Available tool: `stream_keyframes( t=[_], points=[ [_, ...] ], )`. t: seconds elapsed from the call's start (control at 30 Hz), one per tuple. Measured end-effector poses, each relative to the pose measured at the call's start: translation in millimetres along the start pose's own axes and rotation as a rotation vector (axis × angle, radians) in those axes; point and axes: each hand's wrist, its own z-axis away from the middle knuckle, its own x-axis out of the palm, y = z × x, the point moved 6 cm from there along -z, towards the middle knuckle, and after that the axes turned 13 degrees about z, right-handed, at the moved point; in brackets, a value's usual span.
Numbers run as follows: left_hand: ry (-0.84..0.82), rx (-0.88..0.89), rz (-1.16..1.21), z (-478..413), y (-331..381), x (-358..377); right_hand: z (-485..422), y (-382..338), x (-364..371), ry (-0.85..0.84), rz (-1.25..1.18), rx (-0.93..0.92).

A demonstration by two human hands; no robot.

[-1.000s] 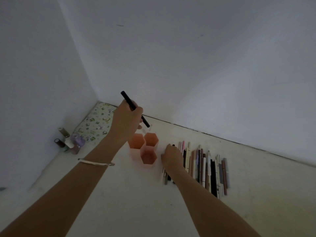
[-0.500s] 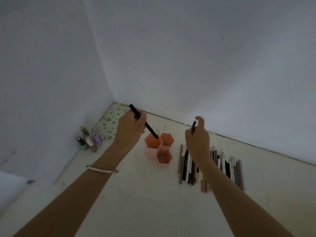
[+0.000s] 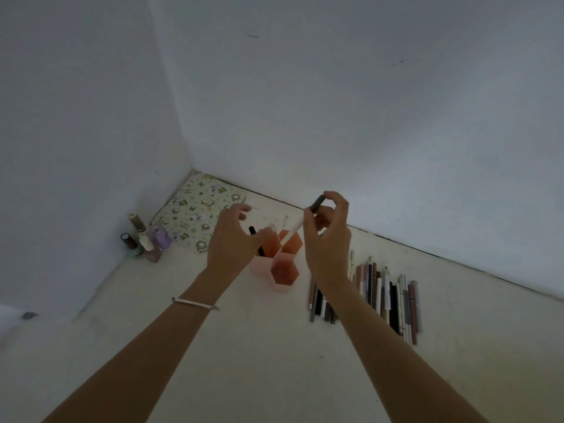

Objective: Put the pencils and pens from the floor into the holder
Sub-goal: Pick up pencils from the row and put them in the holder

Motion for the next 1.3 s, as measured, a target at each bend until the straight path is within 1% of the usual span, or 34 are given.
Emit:
stream_keyframes(
  t=[0.07,0.13,0.2,0.3,0.37,0.43,0.5,0.53,0.57,0.6,0.63,0.67,0.7,0.77,0.83,0.93,1.03,1.13,1.23,1.3],
  points=[
    [0.101,0.026,0.064,-4,6,-19,3,-2,14,-0.070,0.052,-0.029],
    [0.162,0.013,0.153,-9,8,-37,5,0,29,-0.143,0.117,-0.034],
    [0.174,-0.006,0.211,-13,9,-47,6,3,43,-0.211,0.187,-0.026],
    [0.167,-0.022,0.258,-13,13,-51,10,8,59,-0.281,0.332,-0.097],
    [0.166,-0.027,0.277,-11,16,-48,15,9,66,-0.319,0.367,-0.138],
    [0.181,-0.007,0.262,-8,26,-47,17,5,69,-0.279,0.372,-0.221],
    [0.222,0.057,0.235,3,44,-46,12,0,61,-0.185,0.343,-0.258],
    [0.227,0.115,0.228,12,56,-42,6,0,52,-0.121,0.303,-0.233],
    [0.192,0.181,0.229,24,69,-33,-2,2,39,-0.051,0.263,-0.191],
    [0.106,0.229,0.228,38,80,-18,-9,6,25,0.019,0.231,-0.137],
    [-0.018,0.252,0.201,51,89,3,-17,11,10,0.078,0.210,-0.070],
    [-0.153,0.247,0.116,61,92,29,-25,20,-5,0.127,0.194,0.000],
    [-0.259,0.239,-0.025,66,87,55,-29,28,-17,0.158,0.174,0.062],
    [-0.393,0.253,-0.325,68,70,107,-33,44,-39,0.186,0.147,0.148],
    [-0.467,0.229,-0.471,70,50,146,-32,59,-52,0.179,0.142,0.192],
    [-0.463,0.172,-0.617,70,18,181,-26,79,-69,0.152,0.165,0.215],
    [-0.415,0.145,-0.725,67,3,193,-19,94,-84,0.114,0.187,0.215],
    [-0.405,0.056,-0.690,64,-1,199,-14,111,-95,0.093,0.220,0.214],
    [-0.352,-0.070,-0.681,60,-10,192,-10,123,-95,0.073,0.221,0.249],
    [-0.382,-0.085,-0.696,60,-11,194,-8,126,-93,0.062,0.207,0.262]
  ],
)
